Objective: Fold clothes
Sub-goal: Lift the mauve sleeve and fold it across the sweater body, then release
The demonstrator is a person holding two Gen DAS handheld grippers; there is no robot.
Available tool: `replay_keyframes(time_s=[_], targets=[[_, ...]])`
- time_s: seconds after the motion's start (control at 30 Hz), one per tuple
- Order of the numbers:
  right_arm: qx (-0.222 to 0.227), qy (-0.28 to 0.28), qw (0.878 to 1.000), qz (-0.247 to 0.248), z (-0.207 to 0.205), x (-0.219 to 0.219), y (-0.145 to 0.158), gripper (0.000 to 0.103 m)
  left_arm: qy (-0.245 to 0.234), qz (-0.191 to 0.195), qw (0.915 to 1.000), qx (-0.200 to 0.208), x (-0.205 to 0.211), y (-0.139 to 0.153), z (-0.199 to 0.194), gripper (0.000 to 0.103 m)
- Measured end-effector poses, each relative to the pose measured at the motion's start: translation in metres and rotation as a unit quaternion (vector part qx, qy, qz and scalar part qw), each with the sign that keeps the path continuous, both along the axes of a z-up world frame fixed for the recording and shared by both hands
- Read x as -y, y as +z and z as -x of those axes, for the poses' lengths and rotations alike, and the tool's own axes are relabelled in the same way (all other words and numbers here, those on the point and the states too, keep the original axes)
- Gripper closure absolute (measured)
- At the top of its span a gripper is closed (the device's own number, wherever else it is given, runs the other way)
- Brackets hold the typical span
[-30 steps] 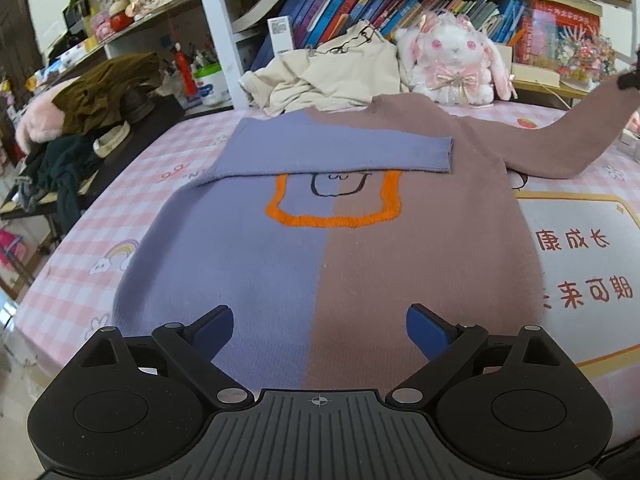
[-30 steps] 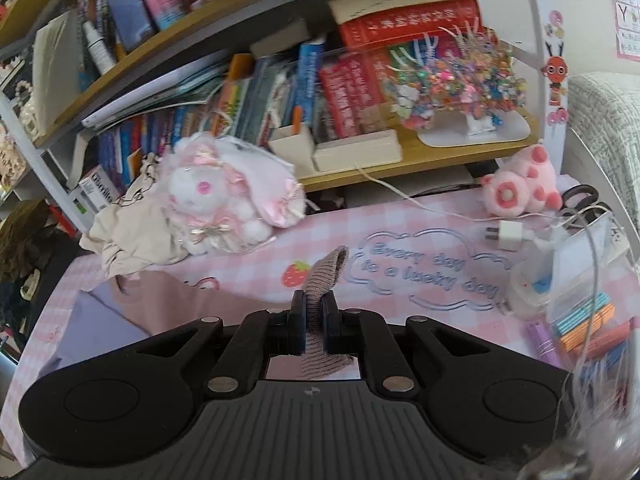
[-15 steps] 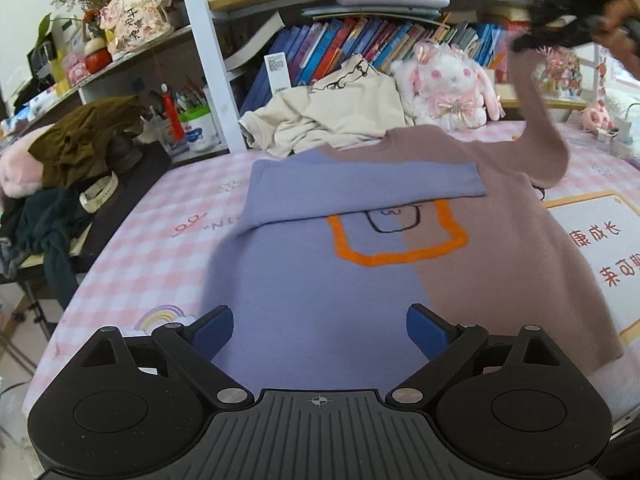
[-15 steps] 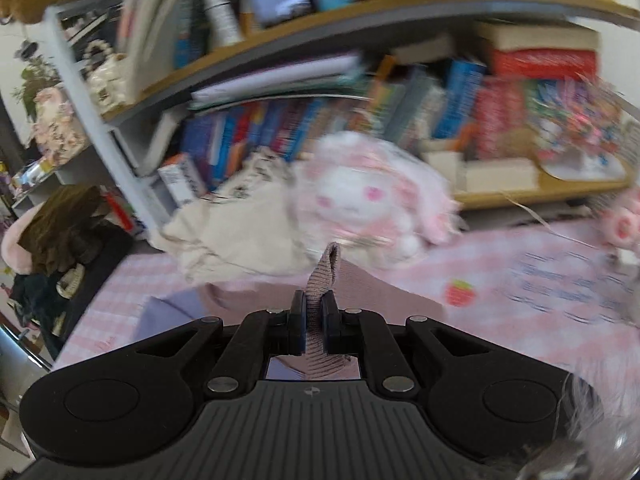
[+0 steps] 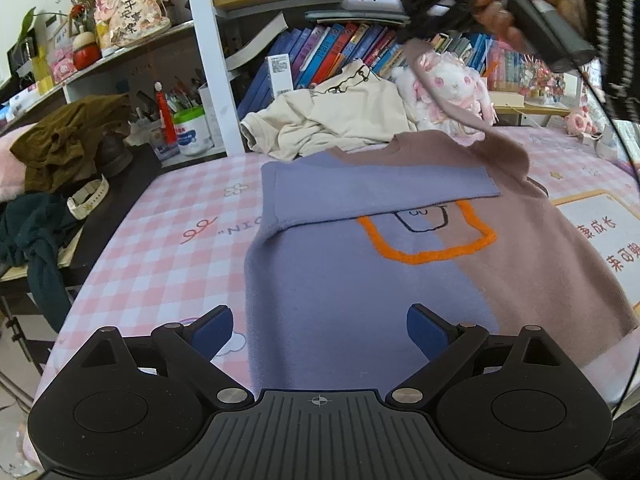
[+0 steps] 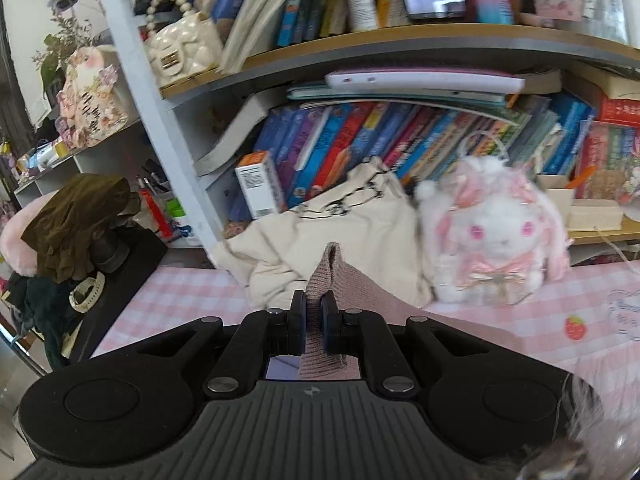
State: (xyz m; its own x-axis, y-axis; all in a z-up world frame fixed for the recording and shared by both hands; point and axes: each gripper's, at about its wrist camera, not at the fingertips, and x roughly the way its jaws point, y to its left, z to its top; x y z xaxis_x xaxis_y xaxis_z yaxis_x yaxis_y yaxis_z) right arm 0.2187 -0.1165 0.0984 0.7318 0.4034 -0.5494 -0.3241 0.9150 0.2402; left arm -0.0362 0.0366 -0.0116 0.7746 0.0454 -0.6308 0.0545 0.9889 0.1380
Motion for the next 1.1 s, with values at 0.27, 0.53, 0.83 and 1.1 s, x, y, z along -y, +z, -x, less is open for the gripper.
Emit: replay_keyframes(time_s=[0.27,0.53,0.83,1.1], targets=[[-0.015,0.023,0.999,0.019,-0.008,-0.052,-0.020,0.095,0.005,0.005,0.9998,-0.018,-0.018,-0.009,0.003,0.007],[-0.044,0.046,0.998,0.014,-0.010,-0.087,-0.039,0.095,0.013,0.007,0.9996,-0.024,-0.028,-0.010,0.002,0.007],[-0.072,0.034,0.997,0.021,-0.019,-0.100,-0.062,0.093,0.030,0.004,0.9992,-0.025,-0.036,-0.009,0.003,0.007],[-0.042,0.041,0.998,-0.012,0.001,-0.068,-0.041,0.062,0.032,0.020,0.9991,-0.021,-0.040,-0.008,-0.004,0.007]])
